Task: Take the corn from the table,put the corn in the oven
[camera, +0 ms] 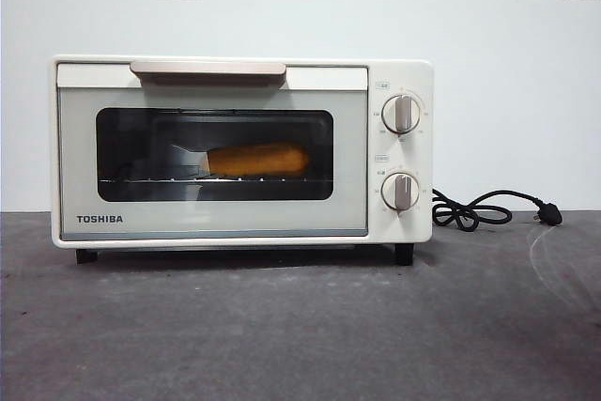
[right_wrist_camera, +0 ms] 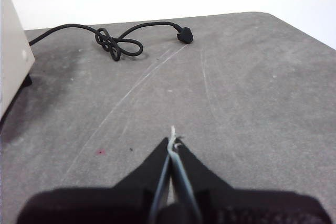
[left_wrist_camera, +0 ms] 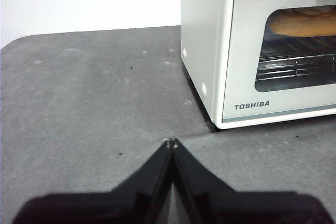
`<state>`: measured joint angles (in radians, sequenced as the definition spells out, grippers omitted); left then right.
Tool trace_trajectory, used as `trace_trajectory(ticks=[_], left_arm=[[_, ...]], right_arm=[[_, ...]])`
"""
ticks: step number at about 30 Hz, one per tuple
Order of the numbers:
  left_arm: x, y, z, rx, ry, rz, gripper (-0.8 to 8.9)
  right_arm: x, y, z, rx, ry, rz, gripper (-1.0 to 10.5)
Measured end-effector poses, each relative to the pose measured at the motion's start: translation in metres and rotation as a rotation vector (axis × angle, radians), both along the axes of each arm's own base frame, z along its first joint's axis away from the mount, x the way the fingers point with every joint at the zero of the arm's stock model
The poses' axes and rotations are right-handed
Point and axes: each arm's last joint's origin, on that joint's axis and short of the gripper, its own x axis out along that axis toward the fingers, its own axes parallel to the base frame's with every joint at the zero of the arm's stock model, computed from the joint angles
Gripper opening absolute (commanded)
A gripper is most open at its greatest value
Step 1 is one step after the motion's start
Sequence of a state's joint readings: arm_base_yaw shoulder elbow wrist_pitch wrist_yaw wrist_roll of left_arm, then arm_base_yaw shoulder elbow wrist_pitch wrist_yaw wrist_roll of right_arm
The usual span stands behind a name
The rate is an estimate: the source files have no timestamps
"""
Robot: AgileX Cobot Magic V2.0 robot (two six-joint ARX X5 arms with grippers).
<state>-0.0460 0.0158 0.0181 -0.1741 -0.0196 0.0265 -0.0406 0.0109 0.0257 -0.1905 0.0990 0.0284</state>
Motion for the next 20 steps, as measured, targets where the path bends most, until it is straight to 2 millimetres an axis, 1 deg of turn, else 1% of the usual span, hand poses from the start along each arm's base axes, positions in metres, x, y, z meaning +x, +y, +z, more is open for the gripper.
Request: trace_trajectory(ticks=[20], left_arm=[[0.0000,0.0000,0.0000,0.000,0.000,0.000,-0.03]], right_arm=[[0.0000,-0.0001,0.0001,0.012,-0.003,-0.005,0.0]])
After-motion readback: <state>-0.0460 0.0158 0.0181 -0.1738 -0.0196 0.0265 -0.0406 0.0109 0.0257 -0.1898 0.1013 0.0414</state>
